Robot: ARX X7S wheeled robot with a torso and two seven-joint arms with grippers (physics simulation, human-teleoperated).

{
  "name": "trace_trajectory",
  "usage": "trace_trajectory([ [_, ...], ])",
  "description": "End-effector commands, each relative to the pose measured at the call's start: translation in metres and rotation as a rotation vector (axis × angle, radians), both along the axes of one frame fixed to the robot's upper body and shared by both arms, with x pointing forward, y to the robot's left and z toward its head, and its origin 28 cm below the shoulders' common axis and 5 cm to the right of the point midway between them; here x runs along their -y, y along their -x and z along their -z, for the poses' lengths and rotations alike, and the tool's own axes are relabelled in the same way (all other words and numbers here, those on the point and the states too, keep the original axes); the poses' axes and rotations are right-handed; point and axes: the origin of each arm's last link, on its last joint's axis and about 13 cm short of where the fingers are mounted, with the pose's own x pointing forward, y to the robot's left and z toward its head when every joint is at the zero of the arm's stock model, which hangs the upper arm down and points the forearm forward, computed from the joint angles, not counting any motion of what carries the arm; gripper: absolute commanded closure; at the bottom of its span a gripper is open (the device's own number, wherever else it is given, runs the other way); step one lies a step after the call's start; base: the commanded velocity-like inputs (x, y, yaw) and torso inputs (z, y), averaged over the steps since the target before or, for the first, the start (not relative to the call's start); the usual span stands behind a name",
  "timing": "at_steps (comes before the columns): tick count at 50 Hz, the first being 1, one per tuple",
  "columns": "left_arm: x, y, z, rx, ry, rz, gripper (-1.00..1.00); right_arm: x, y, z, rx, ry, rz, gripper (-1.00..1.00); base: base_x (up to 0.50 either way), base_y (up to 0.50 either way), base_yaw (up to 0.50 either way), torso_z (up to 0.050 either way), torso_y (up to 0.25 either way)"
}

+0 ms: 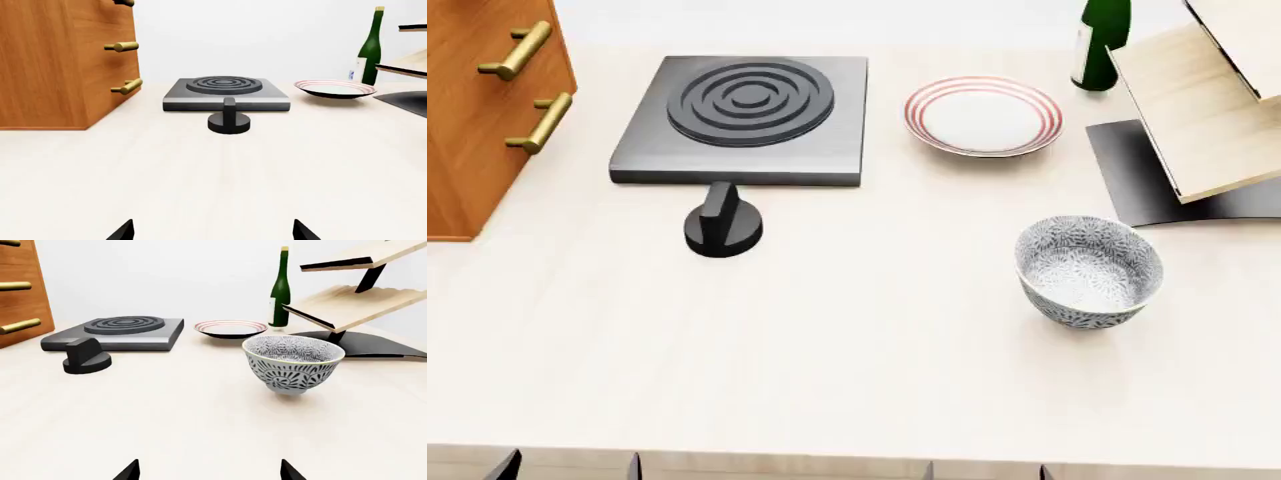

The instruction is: Put the bowl on the stove.

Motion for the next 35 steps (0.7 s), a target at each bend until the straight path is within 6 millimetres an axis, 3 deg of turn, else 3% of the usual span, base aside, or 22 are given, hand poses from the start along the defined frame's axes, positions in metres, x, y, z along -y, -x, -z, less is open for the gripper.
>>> trace_trajectory([
  [1, 0.0, 0.0, -0.001, 0.006, 0.017, 0.007, -1.0, 0.0, 0.001, 0.0, 0.003, 0.011, -0.005, -1.0, 0.0, 0.0, 0.0, 0.0, 0.0],
  [19, -0.001, 0.001, -0.002, 0.019, 0.039, 0.005, -1.0, -0.001, 0.001, -0.001, 0.002, 0.022, -0.02, -1.0, 0.0, 0.0, 0.0, 0.0, 0.0],
  [20, 0.024, 0.0, 0.085, -0.608, 0.01, 0.308, -1.0, -0.044, 0.003, 0.101, -0.098, -0.039, 0.975, -1.0, 0.0, 0.0, 0.0, 0.0, 0.0],
  [21, -0.001, 0.001, -0.002, 0.013, 0.046, 0.01, -1.0, -0.001, 0.001, -0.001, 0.002, 0.021, -0.018, -1.0, 0.0, 0.0, 0.0, 0.0, 0.0],
  [35, -0.001, 0.002, -0.001, 0.046, 0.009, 0.012, -1.0, 0.003, 0.0, 0.0, -0.009, -0.009, -0.003, -1.0, 0.0, 0.0, 0.0, 0.0, 0.0],
])
